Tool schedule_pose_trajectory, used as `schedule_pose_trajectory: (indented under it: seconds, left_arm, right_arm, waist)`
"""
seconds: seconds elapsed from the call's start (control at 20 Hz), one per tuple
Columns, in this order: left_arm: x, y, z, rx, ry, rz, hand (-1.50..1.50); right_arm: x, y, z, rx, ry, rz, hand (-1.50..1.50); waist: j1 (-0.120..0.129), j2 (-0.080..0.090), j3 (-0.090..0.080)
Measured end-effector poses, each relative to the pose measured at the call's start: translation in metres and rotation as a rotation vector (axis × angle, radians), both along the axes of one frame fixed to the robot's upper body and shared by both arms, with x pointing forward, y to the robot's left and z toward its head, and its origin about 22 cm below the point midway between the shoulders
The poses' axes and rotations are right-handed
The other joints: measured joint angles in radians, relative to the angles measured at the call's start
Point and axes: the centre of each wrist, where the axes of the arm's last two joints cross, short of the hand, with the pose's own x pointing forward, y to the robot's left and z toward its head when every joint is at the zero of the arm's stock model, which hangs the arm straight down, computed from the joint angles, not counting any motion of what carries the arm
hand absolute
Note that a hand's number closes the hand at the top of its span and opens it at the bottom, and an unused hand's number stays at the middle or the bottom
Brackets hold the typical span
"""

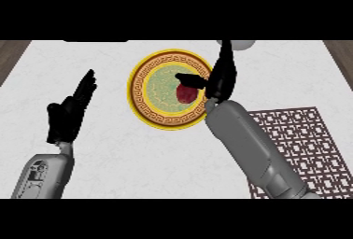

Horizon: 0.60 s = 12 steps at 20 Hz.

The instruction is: Pick the pear from the placemat and place it in the plate

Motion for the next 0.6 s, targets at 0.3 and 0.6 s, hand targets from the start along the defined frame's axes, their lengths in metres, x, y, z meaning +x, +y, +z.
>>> schedule_pose_trajectory:
  seconds: [0.3,0.6]
  left_arm:
    - [-0.003,0.007,0.003,0.005,0.013,0.031,0.00]
    - [-0.007,0.005,0.003,-0.003,0.007,0.025,0.00]
  right_arm:
    - [-0.035,-0.046,-0.012,0.057,-0.035,-0.042,-1.50]
    - [-0.081,-0.104,-0.017,0.061,-0.033,-0.054,-1.50]
  waist:
    - [-0.030,-0.007,0.000]
    - [-0.023,-0.004,0.000]
